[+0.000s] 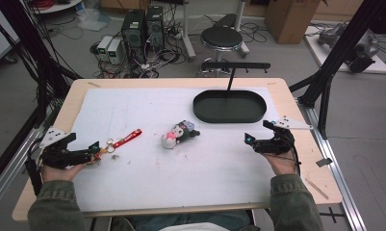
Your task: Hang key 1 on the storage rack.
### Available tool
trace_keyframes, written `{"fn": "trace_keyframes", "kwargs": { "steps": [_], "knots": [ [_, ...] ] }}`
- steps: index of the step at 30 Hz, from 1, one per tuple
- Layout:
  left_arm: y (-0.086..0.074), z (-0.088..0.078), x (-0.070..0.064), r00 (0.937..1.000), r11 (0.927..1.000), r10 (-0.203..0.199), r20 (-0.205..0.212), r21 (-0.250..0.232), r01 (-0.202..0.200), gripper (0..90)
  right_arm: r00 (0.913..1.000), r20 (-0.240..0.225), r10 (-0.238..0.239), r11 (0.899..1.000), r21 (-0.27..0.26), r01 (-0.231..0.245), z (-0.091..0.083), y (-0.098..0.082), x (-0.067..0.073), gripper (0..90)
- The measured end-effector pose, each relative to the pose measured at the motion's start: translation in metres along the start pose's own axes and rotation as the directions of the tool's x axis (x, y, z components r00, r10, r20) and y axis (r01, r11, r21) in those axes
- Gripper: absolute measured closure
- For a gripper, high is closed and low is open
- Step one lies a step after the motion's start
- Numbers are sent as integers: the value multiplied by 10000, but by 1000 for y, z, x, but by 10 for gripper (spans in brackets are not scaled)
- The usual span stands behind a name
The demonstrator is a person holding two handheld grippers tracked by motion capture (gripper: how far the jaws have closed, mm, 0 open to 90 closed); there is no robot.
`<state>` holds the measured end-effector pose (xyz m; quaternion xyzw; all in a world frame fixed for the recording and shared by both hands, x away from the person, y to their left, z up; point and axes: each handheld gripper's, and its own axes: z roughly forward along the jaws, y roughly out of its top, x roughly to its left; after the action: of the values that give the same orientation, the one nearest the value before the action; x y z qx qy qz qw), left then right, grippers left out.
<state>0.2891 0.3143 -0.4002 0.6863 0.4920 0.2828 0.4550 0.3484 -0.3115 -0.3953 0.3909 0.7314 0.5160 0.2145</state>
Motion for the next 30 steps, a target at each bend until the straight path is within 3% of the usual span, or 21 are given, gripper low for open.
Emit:
{"fn": "trace_keyframes", "kwargs": {
  "steps": [13, 18, 22, 30],
  "knots": [
    [0, 0, 1, 9999, 10000, -15, 120, 51, 14, 60, 9996, 234, -146, 9999, 91, 144, 0, -2, 1, 4],
    [0, 4, 2, 9998, 9996, 29, 175, 297, -34, 60, 9990, 361, -246, 9997, 12, 246, -1, -1, 1, 4],
    [1, 5, 0, 9995, 9985, 193, 258, 499, -206, 60, 9983, 530, -227, 9996, -156, 236, -2, -2, 1, 4],
    [12, 10, -4, 9986, 9961, 493, 213, 726, -507, 60, 9988, 434, -240, 9997, -45, 242, -1, -4, 2, 4]
  ]
}}
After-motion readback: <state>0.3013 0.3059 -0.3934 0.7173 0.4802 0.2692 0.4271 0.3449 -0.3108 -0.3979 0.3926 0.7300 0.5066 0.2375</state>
